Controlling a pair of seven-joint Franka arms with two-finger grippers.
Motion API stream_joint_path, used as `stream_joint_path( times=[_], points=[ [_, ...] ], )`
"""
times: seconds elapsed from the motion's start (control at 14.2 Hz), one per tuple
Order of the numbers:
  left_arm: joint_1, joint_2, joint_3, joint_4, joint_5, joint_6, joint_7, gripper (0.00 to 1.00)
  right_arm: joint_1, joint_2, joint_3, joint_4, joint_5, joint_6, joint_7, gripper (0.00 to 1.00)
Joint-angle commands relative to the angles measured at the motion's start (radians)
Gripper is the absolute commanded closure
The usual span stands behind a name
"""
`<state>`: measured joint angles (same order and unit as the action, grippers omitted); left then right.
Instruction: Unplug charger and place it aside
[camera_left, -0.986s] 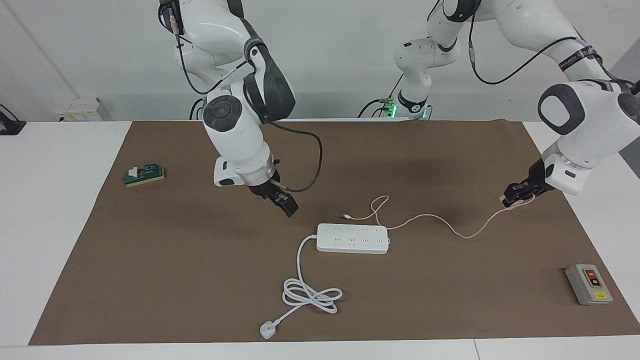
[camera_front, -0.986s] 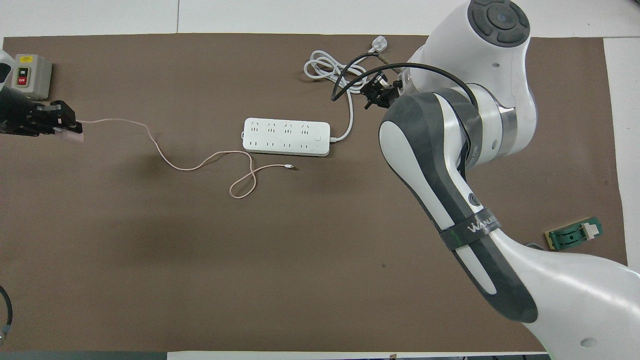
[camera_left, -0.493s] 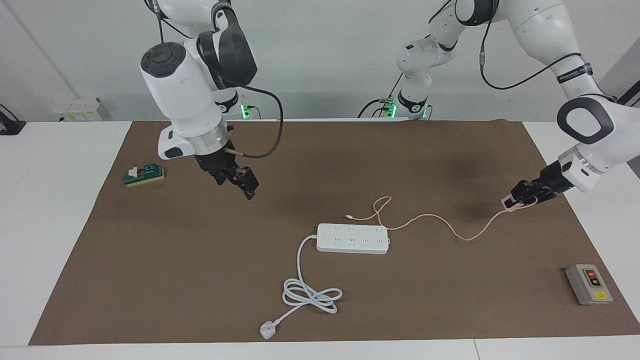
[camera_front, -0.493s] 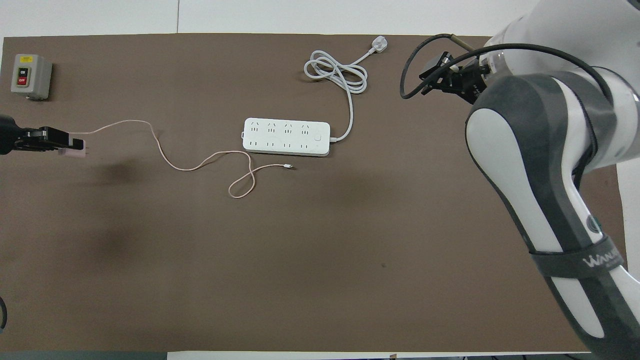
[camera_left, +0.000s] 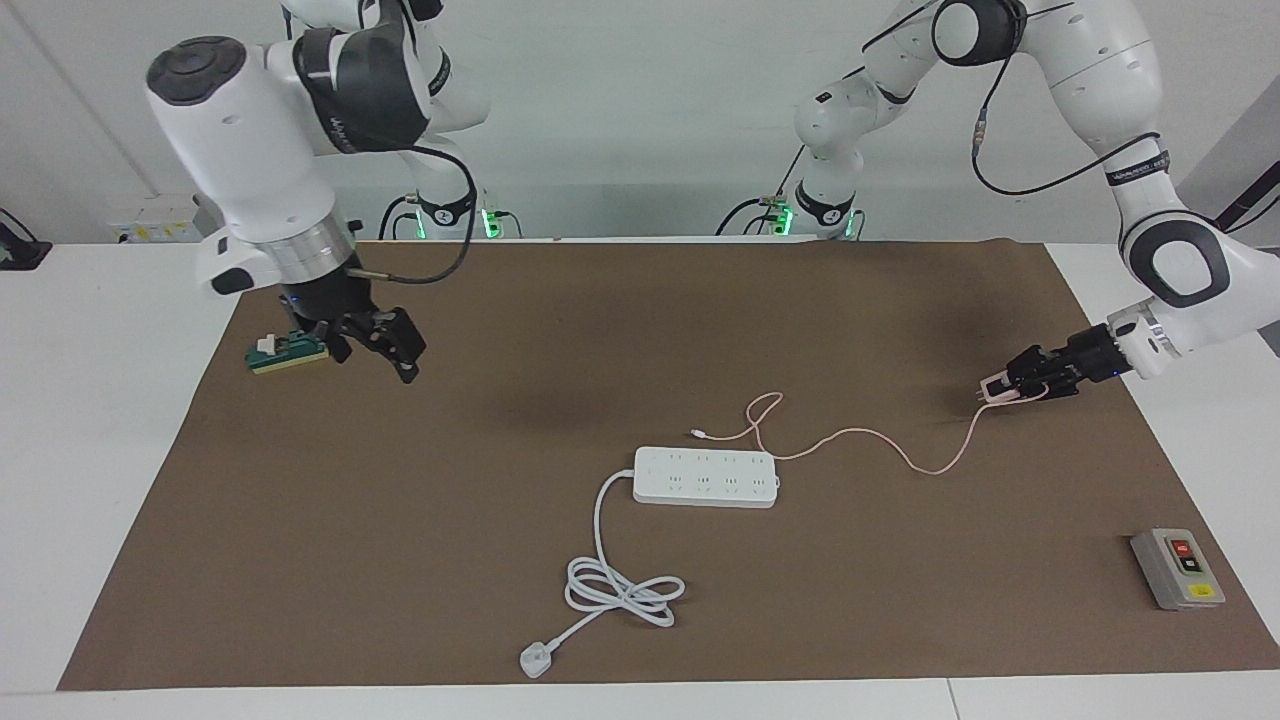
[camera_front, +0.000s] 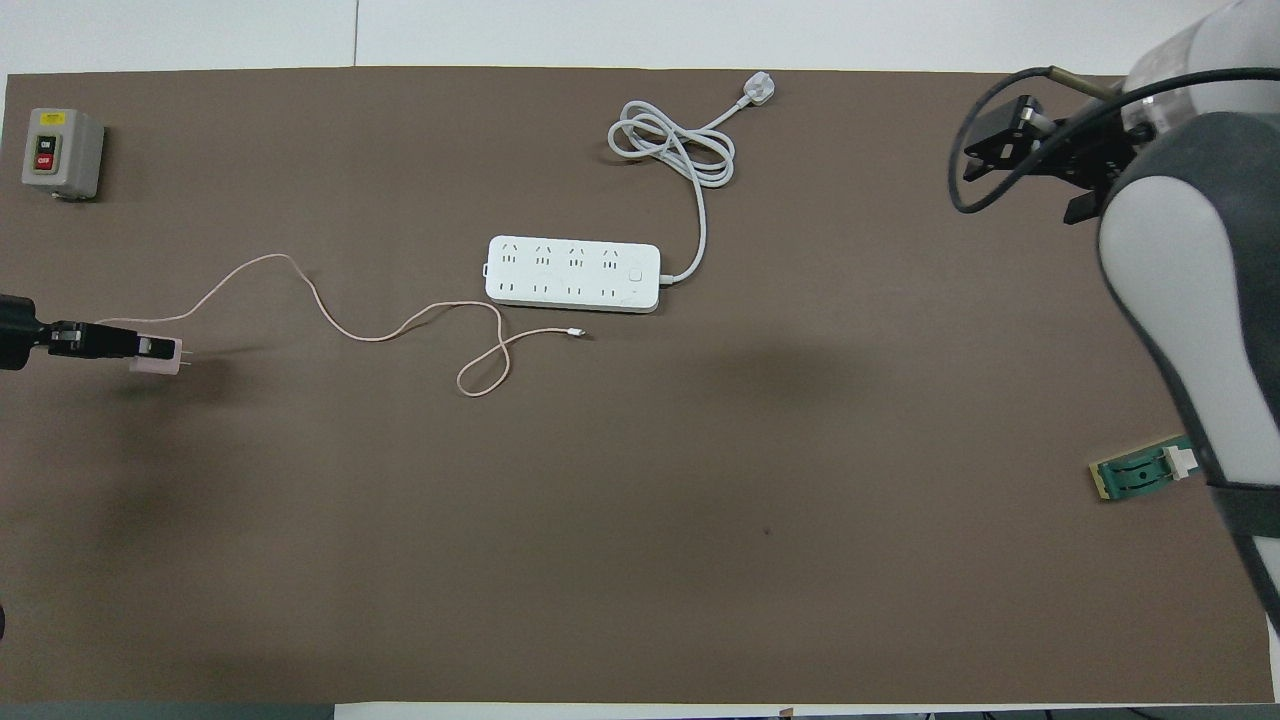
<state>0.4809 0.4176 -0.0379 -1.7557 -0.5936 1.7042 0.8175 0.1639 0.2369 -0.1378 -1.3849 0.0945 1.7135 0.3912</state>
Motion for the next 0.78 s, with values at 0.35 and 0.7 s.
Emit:
stream_joint_path(
  times=[0.35, 0.7],
  points=[
    [0.084, 0.039, -0.010, -0.039, -0.152, -0.167, 0.043, 1.00, -0.098, -0.200, -0.006, -0.144, -0.028, -0.118, -0.138, 0.00],
    [0.048, 0.038, -0.008, -0.070, -0.160, -0.104, 0.040, 1.00, -0.139, -0.202, -0.017, -0.132, -0.039, -0.115, -0.497, 0.00]
  ],
)
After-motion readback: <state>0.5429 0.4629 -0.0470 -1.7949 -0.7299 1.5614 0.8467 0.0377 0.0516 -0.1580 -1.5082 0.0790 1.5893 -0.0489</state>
